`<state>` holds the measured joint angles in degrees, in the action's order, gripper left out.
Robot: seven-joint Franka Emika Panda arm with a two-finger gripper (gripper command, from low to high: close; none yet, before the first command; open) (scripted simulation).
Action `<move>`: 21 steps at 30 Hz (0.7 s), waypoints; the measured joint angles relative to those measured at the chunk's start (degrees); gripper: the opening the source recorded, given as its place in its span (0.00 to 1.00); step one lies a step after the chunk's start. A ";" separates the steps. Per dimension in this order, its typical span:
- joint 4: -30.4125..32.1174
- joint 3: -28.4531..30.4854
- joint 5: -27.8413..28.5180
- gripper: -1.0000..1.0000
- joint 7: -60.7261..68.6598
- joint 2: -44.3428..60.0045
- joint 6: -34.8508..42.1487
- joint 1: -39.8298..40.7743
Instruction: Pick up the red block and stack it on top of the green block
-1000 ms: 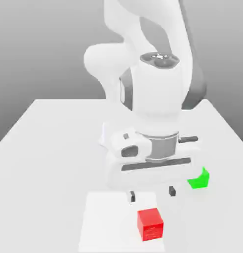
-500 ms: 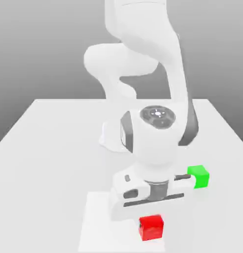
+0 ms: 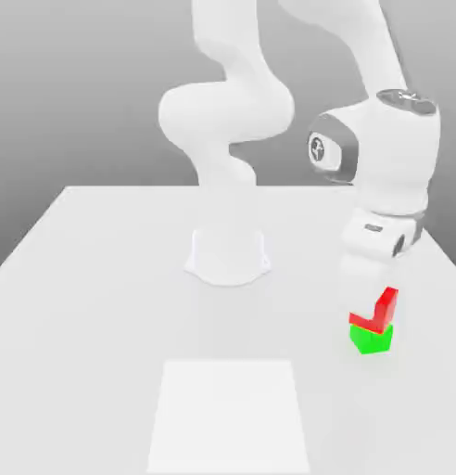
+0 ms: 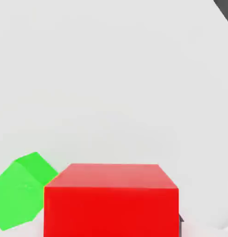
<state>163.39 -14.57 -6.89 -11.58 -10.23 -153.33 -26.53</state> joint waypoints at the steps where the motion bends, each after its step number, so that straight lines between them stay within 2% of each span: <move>1: 1.32 -0.60 -0.62 0.00 2.48 -1.53 0.20 -2.00; 5: 2.74 -2.03 1.18 0.00 3.79 2.26 -4.99 -3.13; 9: 2.56 -1.73 7.89 0.00 -0.73 10.40 -12.71 -1.71; 10: 2.51 -1.34 9.44 1.00 -1.81 11.80 -14.01 -1.71; 16: 2.49 -1.09 10.19 1.00 -2.32 12.51 -14.69 -1.84; 21: 2.76 -0.93 3.21 1.00 2.53 4.69 -7.44 -3.99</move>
<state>166.15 -15.51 -3.68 -9.05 -5.54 -160.77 -30.51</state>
